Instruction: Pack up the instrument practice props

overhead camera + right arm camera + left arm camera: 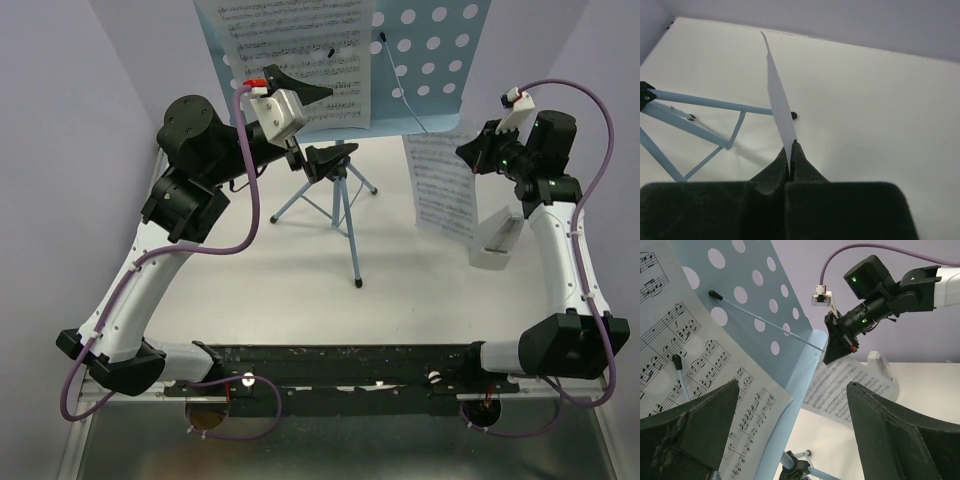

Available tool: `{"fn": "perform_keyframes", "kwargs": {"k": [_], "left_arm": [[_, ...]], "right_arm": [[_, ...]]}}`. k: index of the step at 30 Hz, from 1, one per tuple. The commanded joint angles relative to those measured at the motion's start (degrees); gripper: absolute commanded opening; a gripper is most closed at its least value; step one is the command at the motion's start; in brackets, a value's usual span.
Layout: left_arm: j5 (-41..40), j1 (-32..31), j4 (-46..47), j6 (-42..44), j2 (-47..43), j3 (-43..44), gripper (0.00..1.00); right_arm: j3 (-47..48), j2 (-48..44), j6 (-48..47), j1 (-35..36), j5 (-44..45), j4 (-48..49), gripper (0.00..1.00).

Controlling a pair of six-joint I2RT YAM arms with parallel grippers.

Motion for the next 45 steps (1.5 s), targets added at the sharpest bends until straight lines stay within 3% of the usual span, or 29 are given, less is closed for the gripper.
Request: {"fn": "perform_keyframes", "kwargs": {"k": [1, 18, 40, 45], "left_arm": [[0.6, 0.3, -0.6, 1.4, -0.8, 0.2, 0.99], [-0.7, 1.1, -1.6, 2.9, -1.1, -0.6, 0.99], [-1.9, 1.8, -4.4, 5.3, 0.4, 0.0, 0.99], [-2.1, 1.9, -4.8, 5.6, 0.9, 0.2, 0.99]], "right_arm": [[0.5, 3.5, 4.8, -0.3, -4.7, -2.1, 0.00], [4.1, 22.9, -2.6, -0.3, 11.9, -3.2, 0.00], [8.8, 35.9, -5.1, -0.3, 15.6, -3.3, 0.01], [14.0, 40.1, -7.0, -0.3, 16.9, -6.2, 0.02]]}}
